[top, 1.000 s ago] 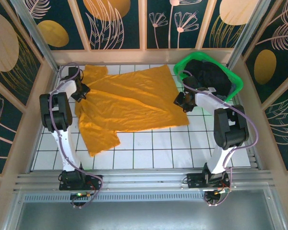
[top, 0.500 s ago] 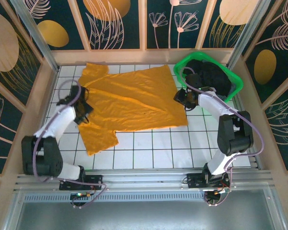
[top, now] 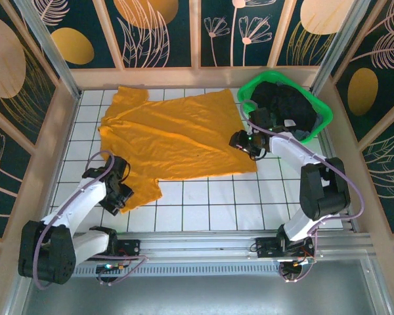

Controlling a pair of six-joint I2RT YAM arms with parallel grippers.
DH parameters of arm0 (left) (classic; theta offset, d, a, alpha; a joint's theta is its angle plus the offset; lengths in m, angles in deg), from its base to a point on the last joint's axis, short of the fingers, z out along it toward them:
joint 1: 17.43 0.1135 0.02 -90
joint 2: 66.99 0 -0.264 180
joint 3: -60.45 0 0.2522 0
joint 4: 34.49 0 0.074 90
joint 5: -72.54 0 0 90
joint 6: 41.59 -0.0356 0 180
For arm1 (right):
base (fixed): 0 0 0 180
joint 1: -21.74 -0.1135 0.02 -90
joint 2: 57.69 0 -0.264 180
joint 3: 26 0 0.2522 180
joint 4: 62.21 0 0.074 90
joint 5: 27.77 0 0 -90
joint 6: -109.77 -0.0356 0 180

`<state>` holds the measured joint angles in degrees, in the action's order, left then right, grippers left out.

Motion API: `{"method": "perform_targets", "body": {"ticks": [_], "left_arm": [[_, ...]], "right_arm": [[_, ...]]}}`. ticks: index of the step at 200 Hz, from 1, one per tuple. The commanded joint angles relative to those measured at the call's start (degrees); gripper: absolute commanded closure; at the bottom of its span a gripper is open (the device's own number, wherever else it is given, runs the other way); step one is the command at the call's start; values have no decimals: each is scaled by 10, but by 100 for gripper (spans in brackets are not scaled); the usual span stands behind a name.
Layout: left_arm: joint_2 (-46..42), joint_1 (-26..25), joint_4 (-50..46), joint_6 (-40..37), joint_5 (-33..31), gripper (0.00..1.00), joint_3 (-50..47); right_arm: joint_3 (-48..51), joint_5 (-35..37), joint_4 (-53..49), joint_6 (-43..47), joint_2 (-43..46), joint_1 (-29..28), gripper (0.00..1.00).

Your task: Fold and stack the t-shirts

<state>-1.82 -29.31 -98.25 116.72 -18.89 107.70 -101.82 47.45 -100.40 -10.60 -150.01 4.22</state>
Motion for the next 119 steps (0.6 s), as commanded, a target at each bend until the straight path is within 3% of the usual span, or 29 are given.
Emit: {"method": "perform_targets", "body": {"ticks": [1,35,53,72,83,119], "left_arm": [[12,-9,30,31,27,44,-21],[39,-13,79,36,20,52,-39],[57,-13,110,39,15,68,-38],[58,-14,96,39,3,93,-22],[38,-16,76,41,1,100,-14],[-48,-15,-30,73,11,100,17]], "right_arm": [[10,-9,3,10,29,-1,46],[22,-5,2,5,36,0,46],[42,-4,7,-5,45,0,47],[63,12,1,-20,58,6,49],[76,29,-8,-33,66,17,50],[113,79,-37,-79,80,66,52]]}}
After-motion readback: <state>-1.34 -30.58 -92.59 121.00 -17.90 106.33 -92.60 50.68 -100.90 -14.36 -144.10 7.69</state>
